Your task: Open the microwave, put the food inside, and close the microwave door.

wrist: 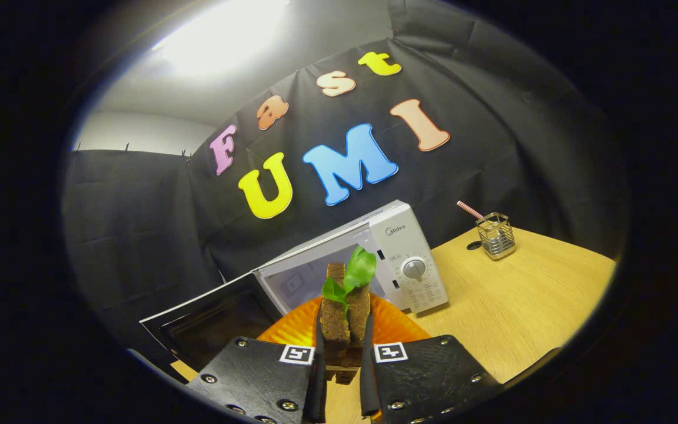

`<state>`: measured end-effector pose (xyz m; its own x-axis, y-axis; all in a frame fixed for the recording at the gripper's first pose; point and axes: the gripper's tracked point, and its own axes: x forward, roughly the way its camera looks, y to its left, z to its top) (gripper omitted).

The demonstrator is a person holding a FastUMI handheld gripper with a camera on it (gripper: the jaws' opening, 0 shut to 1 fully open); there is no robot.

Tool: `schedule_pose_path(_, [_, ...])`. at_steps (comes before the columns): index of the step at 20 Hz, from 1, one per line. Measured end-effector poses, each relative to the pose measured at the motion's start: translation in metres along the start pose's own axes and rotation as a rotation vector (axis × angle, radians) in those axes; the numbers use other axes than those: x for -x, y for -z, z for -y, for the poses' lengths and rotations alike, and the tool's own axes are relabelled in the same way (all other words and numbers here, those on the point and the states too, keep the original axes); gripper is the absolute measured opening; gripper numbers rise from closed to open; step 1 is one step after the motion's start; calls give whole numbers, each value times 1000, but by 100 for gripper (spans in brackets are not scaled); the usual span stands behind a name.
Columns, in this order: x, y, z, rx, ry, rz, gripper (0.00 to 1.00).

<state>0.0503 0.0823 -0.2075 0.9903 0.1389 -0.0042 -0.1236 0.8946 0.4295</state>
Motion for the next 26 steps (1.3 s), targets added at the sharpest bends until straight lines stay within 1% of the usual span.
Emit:
schedule_pose_path(6, [-44,9,-13,-110,17,20,23])
schedule_pose_path(9, [-67,20,-11,-201,46,32,23])
schedule_pose_path(11, [-85,32,-13,-276,64,24,23])
schedule_pose_path(14, [-112,49,-16,-356,97,6,23])
schedule_pose_path(18, [-141,56,-12,-425,160,43,23])
schedule_pose_path(21, [-167,60,-17,-518,169,58,23])
schedule_pose_path(23, [-182,63,-19,-542,173,52,23])
schedule_pose_path(26, [-201,71,-14,-563,205,50,23])
